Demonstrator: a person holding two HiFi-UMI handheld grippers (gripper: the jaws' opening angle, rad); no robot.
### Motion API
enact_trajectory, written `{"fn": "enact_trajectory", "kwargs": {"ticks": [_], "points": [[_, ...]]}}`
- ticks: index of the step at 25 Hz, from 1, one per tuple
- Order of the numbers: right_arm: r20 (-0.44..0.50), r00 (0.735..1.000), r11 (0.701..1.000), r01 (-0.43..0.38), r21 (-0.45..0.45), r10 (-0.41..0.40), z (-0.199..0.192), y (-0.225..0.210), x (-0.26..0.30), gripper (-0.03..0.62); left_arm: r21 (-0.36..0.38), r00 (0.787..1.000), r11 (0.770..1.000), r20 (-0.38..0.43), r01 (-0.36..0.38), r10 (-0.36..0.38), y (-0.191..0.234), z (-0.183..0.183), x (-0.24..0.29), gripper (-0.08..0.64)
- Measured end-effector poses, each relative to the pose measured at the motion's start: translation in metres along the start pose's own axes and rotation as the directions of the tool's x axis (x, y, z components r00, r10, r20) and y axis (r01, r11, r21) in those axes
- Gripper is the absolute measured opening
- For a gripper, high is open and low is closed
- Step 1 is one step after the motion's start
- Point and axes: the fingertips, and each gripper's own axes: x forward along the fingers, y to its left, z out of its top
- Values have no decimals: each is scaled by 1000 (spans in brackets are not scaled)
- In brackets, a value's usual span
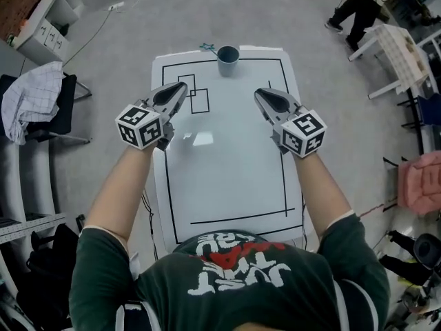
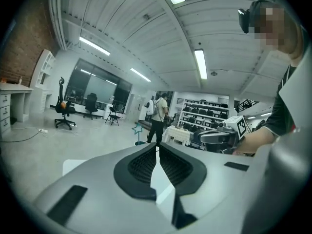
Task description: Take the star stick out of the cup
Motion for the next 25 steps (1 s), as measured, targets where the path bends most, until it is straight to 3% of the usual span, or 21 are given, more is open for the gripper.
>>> {"fn": "enact_trajectory", "kwargs": {"ticks": [6, 13, 25], "points": [[3, 1000, 999, -11, 31, 11, -24, -33, 32, 35, 20, 999, 1000, -44, -9, 10, 33, -19, 76, 12], [-12, 999, 997, -34, 68, 35, -65, -46, 60, 35, 10, 997, 1000, -72, -19, 20, 65, -44, 141, 109], [-16, 998, 993, -61, 100, 63, -93, -49, 79, 35, 12, 1000, 1000, -18, 12, -12, 72, -41, 191, 109]]}}
